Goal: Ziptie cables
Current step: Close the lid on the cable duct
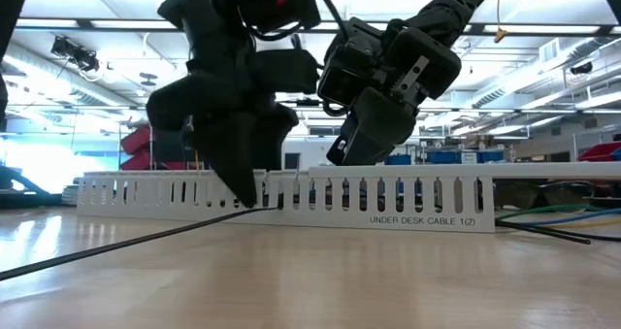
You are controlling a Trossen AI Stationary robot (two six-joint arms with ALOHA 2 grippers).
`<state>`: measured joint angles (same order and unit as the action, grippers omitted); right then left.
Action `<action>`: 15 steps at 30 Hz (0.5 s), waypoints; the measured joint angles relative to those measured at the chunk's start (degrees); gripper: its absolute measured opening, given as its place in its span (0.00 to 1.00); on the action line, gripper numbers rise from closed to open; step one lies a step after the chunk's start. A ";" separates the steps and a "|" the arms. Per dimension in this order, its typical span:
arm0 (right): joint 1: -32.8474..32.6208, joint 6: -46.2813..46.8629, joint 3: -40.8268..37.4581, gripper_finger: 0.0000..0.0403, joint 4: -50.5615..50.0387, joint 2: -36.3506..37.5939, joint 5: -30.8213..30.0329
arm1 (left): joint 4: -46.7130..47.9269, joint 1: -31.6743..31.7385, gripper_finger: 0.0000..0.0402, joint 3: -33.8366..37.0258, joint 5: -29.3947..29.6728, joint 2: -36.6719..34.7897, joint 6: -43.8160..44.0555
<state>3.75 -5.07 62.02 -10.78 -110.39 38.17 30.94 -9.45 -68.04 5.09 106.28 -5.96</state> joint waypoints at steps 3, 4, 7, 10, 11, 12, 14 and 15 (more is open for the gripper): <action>0.00 -0.19 0.00 0.00 -0.01 0.00 0.04 | -0.52 0.00 0.67 0.76 -0.04 -0.01 0.21; 0.00 -0.19 -0.02 0.00 0.00 0.00 0.04 | -0.61 0.00 0.67 0.90 -0.07 0.00 0.28; 0.00 -0.16 -0.04 0.00 -0.01 0.00 0.11 | -2.39 0.00 0.67 1.87 -0.24 0.00 0.33; -0.02 -0.12 -0.07 0.00 -0.01 0.00 0.20 | -4.11 0.00 0.67 2.62 -0.30 0.02 0.14; -0.02 -0.12 -0.07 0.00 -0.01 0.00 0.21 | -4.24 0.00 0.67 2.70 -0.32 0.02 0.11; -0.02 -0.12 -0.07 0.00 -0.01 0.00 0.24 | -4.31 0.00 0.66 2.70 -0.27 0.02 0.11; -0.02 -0.06 -0.07 0.00 0.01 0.00 0.24 | -4.33 0.00 0.63 2.70 0.00 0.02 0.02; -0.04 0.05 -0.07 0.00 0.01 0.00 0.22 | -4.33 -0.02 0.62 2.70 0.10 0.02 -0.02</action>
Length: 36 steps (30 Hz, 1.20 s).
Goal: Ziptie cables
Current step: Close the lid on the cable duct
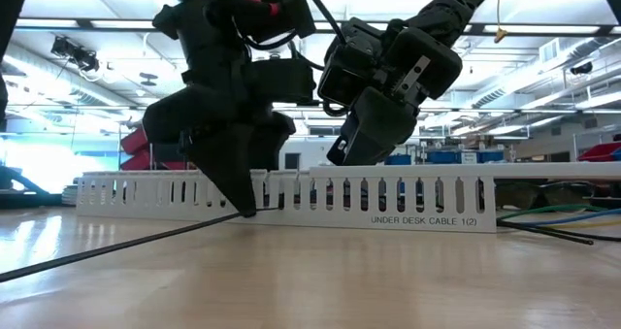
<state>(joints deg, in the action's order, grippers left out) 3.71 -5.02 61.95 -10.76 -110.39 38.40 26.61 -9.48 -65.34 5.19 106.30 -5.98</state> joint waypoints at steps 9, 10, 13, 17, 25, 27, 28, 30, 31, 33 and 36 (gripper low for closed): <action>-0.01 0.33 -0.09 0.00 0.38 0.00 0.43 | -0.64 -0.04 0.53 0.00 0.30 0.00 -0.09; -0.01 0.38 -0.11 0.00 0.28 0.00 0.52 | -1.01 -0.04 0.54 0.02 0.27 0.00 -0.24; -0.01 0.42 -0.15 0.00 0.04 -0.02 1.42 | -2.16 -0.04 0.55 0.10 0.16 0.04 -1.28; -0.02 0.39 -0.17 0.00 0.43 -0.04 2.06 | -3.42 -0.04 0.55 0.13 0.08 0.15 -1.71; -0.05 -0.12 -0.20 0.00 1.89 -0.11 2.69 | -5.58 -0.04 0.55 0.20 -0.02 0.26 -2.84; -0.05 -0.19 -0.20 0.00 2.15 -0.11 3.00 | -5.79 -0.04 0.55 0.20 -0.06 0.26 -2.86; -0.05 -0.24 -0.20 0.00 2.36 -0.11 3.01 | -5.83 -0.04 0.55 0.20 -0.06 0.26 -2.84; -0.03 -0.36 -0.17 0.00 2.60 -0.11 3.05 | -5.92 -0.04 0.55 0.20 -0.06 0.26 -2.84; -0.03 -0.43 -0.17 0.00 2.60 -0.11 3.05 | -6.05 -0.04 0.55 0.20 -0.06 0.26 -2.84; -0.03 -0.49 -0.17 0.00 2.58 -0.11 3.16 | -6.35 -0.04 0.54 0.20 -0.06 0.26 -2.84; -0.03 -0.65 -0.17 0.00 2.63 -0.13 3.40 | -6.82 -0.04 0.54 0.20 -0.06 0.26 -2.84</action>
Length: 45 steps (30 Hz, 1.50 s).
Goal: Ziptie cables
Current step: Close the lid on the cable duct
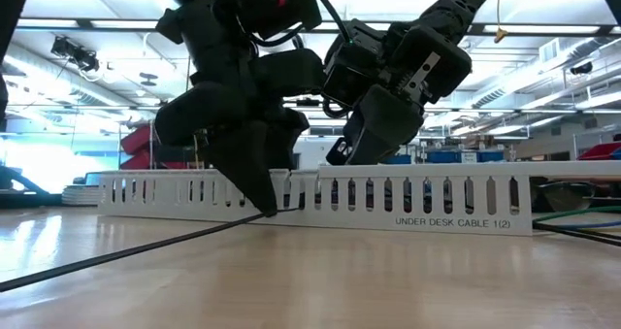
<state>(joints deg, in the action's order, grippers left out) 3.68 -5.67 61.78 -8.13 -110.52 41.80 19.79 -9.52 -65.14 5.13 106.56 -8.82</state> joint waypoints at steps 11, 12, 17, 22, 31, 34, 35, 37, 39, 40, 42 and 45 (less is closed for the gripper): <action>0.13 -0.02 0.04 0.00 0.68 -0.01 0.07 | -1.68 0.02 0.54 0.02 -0.76 0.04 -0.03; 0.13 0.00 0.04 0.00 1.14 -0.01 0.08 | -1.47 0.02 0.54 0.02 -0.80 0.04 0.08; 0.22 0.72 1.70 0.00 -0.30 1.11 1.33 | -1.18 0.02 0.54 -0.15 -0.79 -0.05 0.48; 0.13 -0.03 3.40 0.01 -5.09 5.08 -5.31 | -0.69 0.09 0.54 -0.57 -0.07 -0.36 1.80; -0.08 1.70 3.59 0.00 -9.53 10.37 -8.89 | 2.97 0.17 0.54 -0.48 -0.09 -0.41 7.64; -0.61 2.17 3.63 0.00 -15.22 11.84 -14.96 | 6.28 0.18 0.54 -0.46 3.09 -0.39 12.66; -0.85 2.16 3.63 0.00 -16.46 12.48 -17.47 | 7.41 0.20 0.54 -0.46 3.98 -0.39 14.08; -1.44 2.19 3.63 0.00 -17.59 13.47 -20.63 | 9.59 0.30 0.54 -0.50 5.42 -0.44 17.30; -1.70 2.14 3.63 0.00 -17.42 14.31 -21.66 | 10.79 0.57 0.54 -0.50 5.79 -0.46 21.32; -1.70 2.08 3.64 0.00 -17.01 14.61 -21.76 | 11.26 0.71 0.54 -0.52 5.87 -0.48 22.93; -1.50 2.89 3.03 0.00 -15.54 14.88 -23.07 | 11.34 0.92 0.54 -0.49 5.78 -0.48 25.93; -0.46 6.26 1.21 0.00 -12.19 14.88 -24.41 | 10.87 0.98 0.54 -0.41 5.82 -0.48 28.48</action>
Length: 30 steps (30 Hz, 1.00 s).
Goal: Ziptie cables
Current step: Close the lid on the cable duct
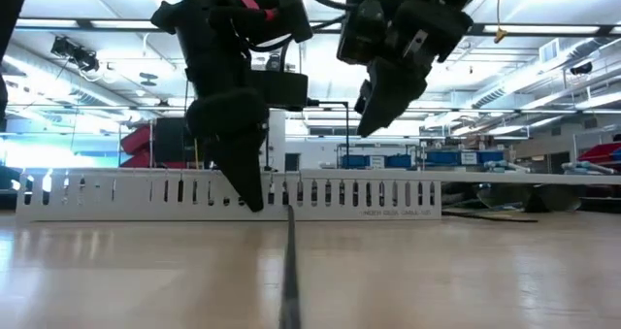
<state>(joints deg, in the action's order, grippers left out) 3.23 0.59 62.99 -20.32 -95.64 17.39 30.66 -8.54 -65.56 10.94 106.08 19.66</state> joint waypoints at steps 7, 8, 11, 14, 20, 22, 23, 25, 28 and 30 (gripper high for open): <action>1.07 6.28 -4.12 0.00 6.86 0.00 -2.42 | -1.32 0.14 0.54 0.11 0.10 0.11 6.35; 1.05 6.52 -4.31 0.00 7.09 0.00 -3.22 | -1.36 0.20 0.54 0.11 -0.02 0.11 6.71; 1.05 6.97 -4.88 0.00 7.01 0.00 -4.20 | -1.39 0.20 0.54 0.11 -0.04 0.13 6.90; 1.07 7.14 -5.51 0.00 7.56 0.00 -4.21 | -1.55 0.23 0.54 0.12 -0.72 0.15 5.95; 1.50 8.37 -6.35 0.00 8.87 -3.29 -1.66 | -1.82 0.24 0.54 0.17 -1.49 0.20 4.72; 1.58 8.37 -6.19 0.00 9.60 -4.86 -0.56 | -1.93 0.24 0.54 0.22 -1.58 0.20 4.53; 1.59 8.38 -6.21 0.00 9.90 -5.37 -0.26 | -1.89 0.24 0.54 0.22 -1.71 0.20 4.35; 1.55 8.38 -6.17 0.00 10.23 -5.92 -0.09 | -1.87 0.22 0.55 0.22 -1.81 0.22 3.69; 1.53 8.36 -6.17 0.00 10.22 -6.01 -0.11 | -1.86 0.20 0.55 0.22 -2.03 0.22 2.77; 1.47 8.36 -6.17 0.00 9.96 -6.01 0.16 | -1.77 0.22 0.56 0.22 -2.63 0.22 1.02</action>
<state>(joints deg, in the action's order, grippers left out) 4.70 8.95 56.82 -10.36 -101.65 17.55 28.88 -8.32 -65.34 8.32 106.30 20.68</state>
